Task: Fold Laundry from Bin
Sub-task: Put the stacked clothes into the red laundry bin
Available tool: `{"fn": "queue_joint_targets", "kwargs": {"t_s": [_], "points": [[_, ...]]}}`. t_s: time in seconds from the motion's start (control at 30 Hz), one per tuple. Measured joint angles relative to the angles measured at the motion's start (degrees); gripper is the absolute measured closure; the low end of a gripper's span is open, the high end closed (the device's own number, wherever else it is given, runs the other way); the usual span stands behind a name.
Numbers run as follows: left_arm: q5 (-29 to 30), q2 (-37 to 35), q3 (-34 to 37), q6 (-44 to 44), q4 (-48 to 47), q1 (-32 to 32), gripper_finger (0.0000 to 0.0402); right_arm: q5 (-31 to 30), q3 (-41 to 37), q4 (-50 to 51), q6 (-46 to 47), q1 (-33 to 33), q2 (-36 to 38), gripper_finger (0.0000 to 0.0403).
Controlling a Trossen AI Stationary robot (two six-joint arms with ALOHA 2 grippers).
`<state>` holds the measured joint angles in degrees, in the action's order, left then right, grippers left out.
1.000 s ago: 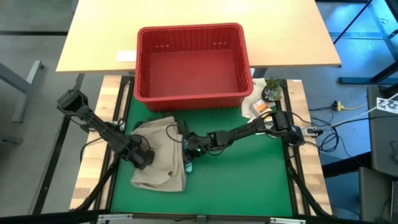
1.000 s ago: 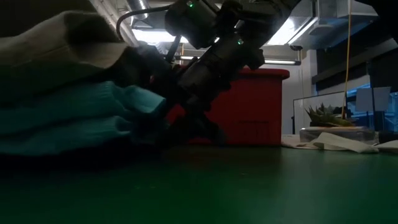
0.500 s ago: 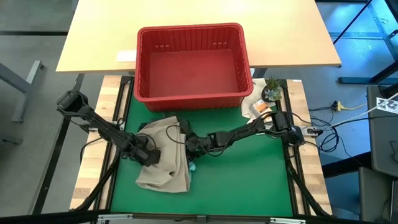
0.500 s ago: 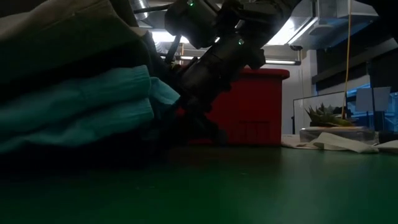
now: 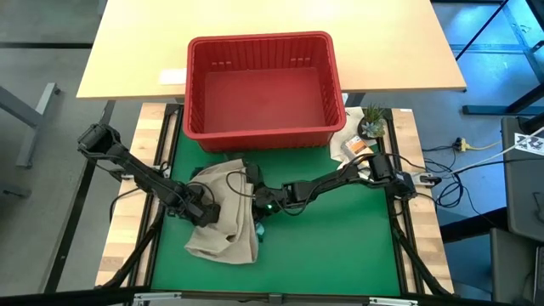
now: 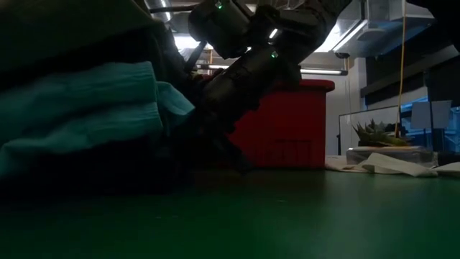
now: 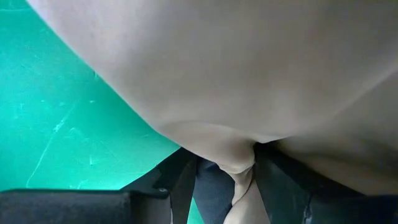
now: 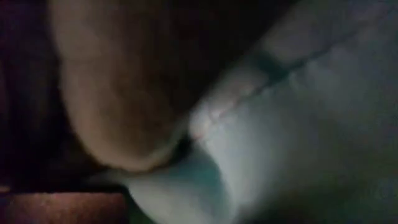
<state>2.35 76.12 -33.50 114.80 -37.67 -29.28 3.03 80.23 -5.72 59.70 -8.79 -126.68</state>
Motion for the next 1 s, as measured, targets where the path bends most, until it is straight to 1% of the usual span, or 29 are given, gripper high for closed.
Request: {"fn": "queue_joint_targets", "kwargs": {"t_s": [0.17, 0.23, 0.33, 0.47, 0.53, 0.6, 0.7, 0.87, 0.9, 1.0], "points": [[0.04, 0.0, 0.0, -1.45, 0.23, 0.02, 0.0246, -0.9, 0.0, -0.51, -1.09, -0.24, -0.06, 0.0253], [0.04, 0.0, 0.0, -1.39, 0.24, 0.02, 0.0246, -0.9, 0.0, -0.52, -1.48, -0.24, -0.08, 0.0264], [0.04, 0.0, -0.02, -1.37, 0.26, 0.02, 0.0246, -0.94, 0.0, -0.61, -2.39, -0.24, -0.12, 0.0301], [0.04, 0.0, -0.07, -1.17, 0.37, 0.02, 0.0246, -1.01, 0.0, -2.26, -3.83, -0.24, -0.14, 0.0374], [0.04, 0.0, -0.07, -1.26, 0.4, 0.02, 0.0253, -1.43, 0.0, -3.44, -5.37, -0.24, -0.15, 0.0392], [0.1, 0.0, -0.07, -1.38, 0.52, 0.02, 0.0268, -1.73, 0.0, -4.29, -5.95, -0.24, -0.17, 0.0387], [0.88, 0.0, -0.09, -1.42, 0.64, 0.02, 0.0305, -1.73, 0.0, -4.98, -6.03, -0.22, -0.17, 0.0379], [4.09, -0.02, -0.11, -4.19, 1.13, 0.02, 0.0374, -2.22, 0.0, -7.1, -7.86, -0.2, -0.17, 0.0397], [4.31, -0.04, -0.11, -4.34, 1.44, 0.02, 0.0381, -2.38, 0.0, -7.86, -7.89, -0.21, -0.17, 0.0396], [4.13, -0.3, -0.1, -4.73, 2.29, 0.03, 0.0382, -1.86, 0.0, -9.75, -7.96, 0.07, -0.17, 0.0393]]}}
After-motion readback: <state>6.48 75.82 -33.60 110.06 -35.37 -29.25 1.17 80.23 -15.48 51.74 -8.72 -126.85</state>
